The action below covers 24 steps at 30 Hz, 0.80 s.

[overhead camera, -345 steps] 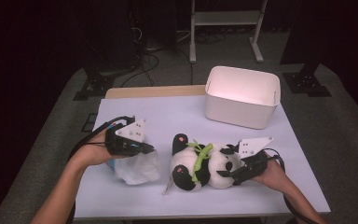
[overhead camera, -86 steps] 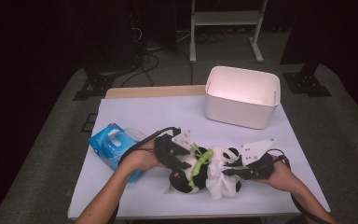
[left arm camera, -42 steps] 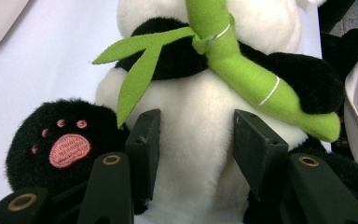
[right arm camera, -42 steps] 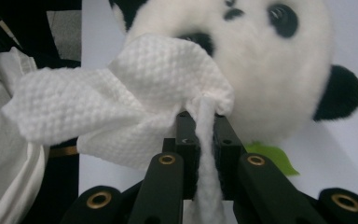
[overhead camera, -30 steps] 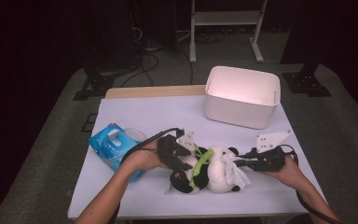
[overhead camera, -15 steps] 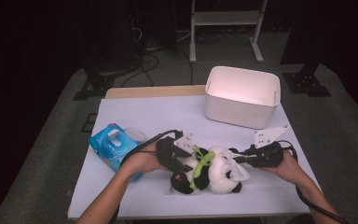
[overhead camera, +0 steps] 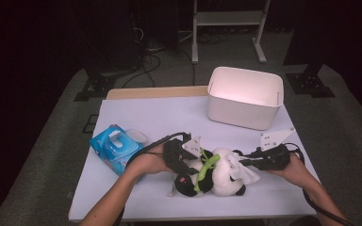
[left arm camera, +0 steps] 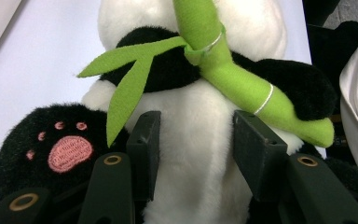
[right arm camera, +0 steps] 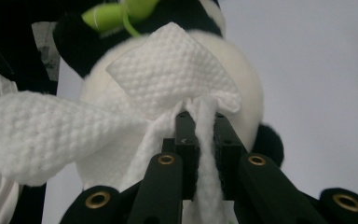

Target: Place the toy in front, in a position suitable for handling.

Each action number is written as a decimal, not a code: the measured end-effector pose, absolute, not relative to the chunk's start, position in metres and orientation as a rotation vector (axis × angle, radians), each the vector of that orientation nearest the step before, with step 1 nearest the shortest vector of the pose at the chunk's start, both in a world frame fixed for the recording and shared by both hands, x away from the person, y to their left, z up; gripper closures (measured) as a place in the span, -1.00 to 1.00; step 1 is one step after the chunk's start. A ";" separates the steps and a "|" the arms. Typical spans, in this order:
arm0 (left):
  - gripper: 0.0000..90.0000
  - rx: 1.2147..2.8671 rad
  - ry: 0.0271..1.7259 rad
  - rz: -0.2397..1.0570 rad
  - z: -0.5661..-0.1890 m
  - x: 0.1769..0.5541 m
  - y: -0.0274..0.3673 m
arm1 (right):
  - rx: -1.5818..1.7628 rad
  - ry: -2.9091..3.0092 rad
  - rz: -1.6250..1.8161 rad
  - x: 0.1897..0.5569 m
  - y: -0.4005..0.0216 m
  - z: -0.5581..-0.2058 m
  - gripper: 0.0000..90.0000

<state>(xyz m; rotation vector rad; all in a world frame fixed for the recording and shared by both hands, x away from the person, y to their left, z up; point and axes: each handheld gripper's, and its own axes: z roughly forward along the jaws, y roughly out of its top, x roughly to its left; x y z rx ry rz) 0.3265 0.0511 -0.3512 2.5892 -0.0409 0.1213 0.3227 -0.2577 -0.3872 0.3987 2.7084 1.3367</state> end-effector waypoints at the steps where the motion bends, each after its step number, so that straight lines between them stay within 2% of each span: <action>1: 0.16 2.589 -0.040 0.120 -0.351 0.327 0.051 | 0.387 2.707 1.351 0.324 -0.254 -0.385 0.84; 8: 0.16 2.571 -0.013 0.123 -0.353 0.326 0.055 | 0.285 2.714 1.351 0.333 -0.227 -0.374 0.84; 18: 0.16 2.576 -0.018 0.120 -0.352 0.326 0.056 | 0.438 2.707 1.351 0.331 -0.258 -0.391 0.84; 24: 0.15 2.580 -0.017 0.126 -0.350 0.326 0.056 | 0.455 2.709 1.360 0.329 -0.262 -0.396 0.85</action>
